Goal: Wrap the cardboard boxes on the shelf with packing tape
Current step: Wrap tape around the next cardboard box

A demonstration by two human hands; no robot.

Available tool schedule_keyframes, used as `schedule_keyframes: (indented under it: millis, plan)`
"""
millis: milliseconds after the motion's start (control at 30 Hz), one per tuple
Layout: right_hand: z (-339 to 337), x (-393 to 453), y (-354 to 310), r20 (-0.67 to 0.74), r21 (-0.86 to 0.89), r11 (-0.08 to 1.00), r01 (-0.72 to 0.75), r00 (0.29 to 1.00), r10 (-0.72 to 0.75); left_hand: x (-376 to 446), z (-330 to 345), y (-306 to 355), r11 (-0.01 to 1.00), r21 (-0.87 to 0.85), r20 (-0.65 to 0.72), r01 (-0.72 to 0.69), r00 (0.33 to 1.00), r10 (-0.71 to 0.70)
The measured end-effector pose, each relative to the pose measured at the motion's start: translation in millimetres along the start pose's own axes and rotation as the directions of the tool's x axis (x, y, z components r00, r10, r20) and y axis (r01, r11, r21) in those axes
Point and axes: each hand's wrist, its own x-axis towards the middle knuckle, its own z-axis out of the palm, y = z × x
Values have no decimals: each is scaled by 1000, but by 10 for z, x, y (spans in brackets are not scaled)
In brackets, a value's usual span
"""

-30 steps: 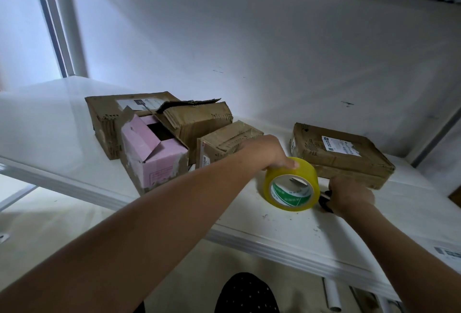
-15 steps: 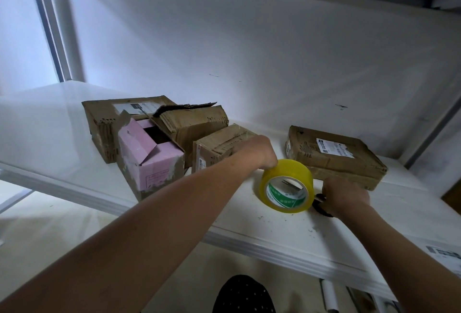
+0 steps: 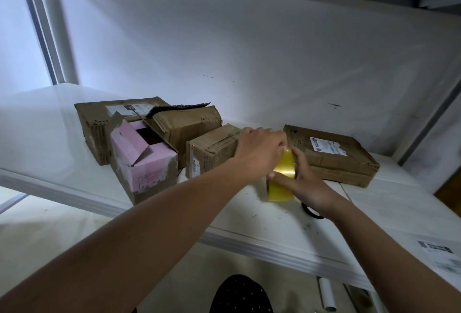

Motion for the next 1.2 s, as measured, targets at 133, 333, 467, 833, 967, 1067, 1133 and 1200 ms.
schedule_keyframes:
  millis: [133, 333, 467, 833, 967, 1067, 1133, 1200]
  plan:
    - [-44, 50, -79, -6, 151, 986, 66, 998, -66, 14, -77, 34, 992, 57, -129, -115, 984, 122]
    - [-123, 116, -229, -64, 267, 961, 69, 997, -54, 45, -282, 83, 947, 195, -220, -255, 930, 295]
    - [-25, 86, -225, -123, 289, 939, 186, 980, -156, 117, -389, -94, 982, 157, -156, -108, 979, 133]
    - [-148, 169, 214, -330, 176, 984, -39, 939, 96, -104, -258, -887, 850, 238, 487, 469, 699, -523]
    - [-129, 183, 212, -321, 156, 986, -52, 942, 101, -11, -471, -1059, 764, -111, 636, 635, 636, -437]
    - [-149, 192, 208, -300, 163, 985, -59, 948, 107, -19, -559, -1142, 641, -218, 779, 736, 527, -340]
    - [-159, 192, 208, -291, 153, 986, -66, 951, 109, -56, -555, -1168, 651, -228, 814, 724, 508, -280]
    - [-163, 191, 223, -292, 115, 991, -63, 952, 95, -81, -527, -1174, 654, -260, 819, 710, 522, -241]
